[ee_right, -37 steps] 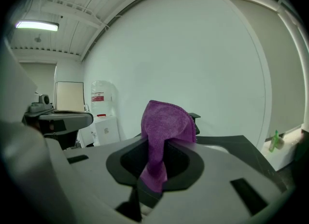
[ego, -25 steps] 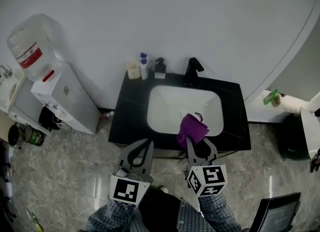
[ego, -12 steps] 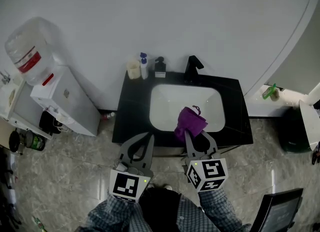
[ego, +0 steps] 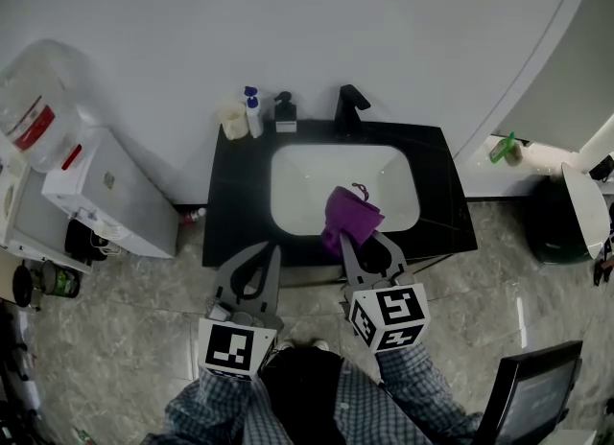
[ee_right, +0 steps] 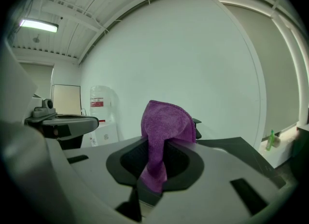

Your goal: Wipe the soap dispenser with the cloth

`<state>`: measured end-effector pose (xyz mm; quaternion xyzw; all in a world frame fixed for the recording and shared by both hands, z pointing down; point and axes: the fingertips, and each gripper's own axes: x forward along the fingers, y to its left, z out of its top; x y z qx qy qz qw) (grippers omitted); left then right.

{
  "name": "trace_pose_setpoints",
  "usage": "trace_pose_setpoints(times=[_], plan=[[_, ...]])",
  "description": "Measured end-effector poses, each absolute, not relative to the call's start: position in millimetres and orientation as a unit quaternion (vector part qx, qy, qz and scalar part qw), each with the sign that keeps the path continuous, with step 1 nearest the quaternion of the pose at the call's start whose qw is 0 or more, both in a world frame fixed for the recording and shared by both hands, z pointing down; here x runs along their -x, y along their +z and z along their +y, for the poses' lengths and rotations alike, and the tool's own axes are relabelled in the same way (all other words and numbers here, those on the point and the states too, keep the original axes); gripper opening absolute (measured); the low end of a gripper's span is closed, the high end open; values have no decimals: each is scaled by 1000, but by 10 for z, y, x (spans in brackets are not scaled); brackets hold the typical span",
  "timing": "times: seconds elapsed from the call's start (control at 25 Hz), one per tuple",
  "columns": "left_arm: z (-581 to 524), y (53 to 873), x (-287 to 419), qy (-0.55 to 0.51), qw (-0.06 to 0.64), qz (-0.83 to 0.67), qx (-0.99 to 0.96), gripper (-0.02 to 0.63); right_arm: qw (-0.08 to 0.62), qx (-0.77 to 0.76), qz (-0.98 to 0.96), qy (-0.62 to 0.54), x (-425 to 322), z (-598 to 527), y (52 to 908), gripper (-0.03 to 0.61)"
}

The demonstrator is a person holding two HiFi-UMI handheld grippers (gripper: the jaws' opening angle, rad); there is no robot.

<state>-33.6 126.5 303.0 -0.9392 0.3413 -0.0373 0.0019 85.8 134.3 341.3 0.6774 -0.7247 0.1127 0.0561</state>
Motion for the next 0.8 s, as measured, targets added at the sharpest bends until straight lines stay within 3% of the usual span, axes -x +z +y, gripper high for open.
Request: trace_pose_setpoints(times=[0.8], plan=[[1304, 3007, 335, -29, 1, 344, 939, 2, 55, -683, -719, 115, -908, 1396, 3405, 74]])
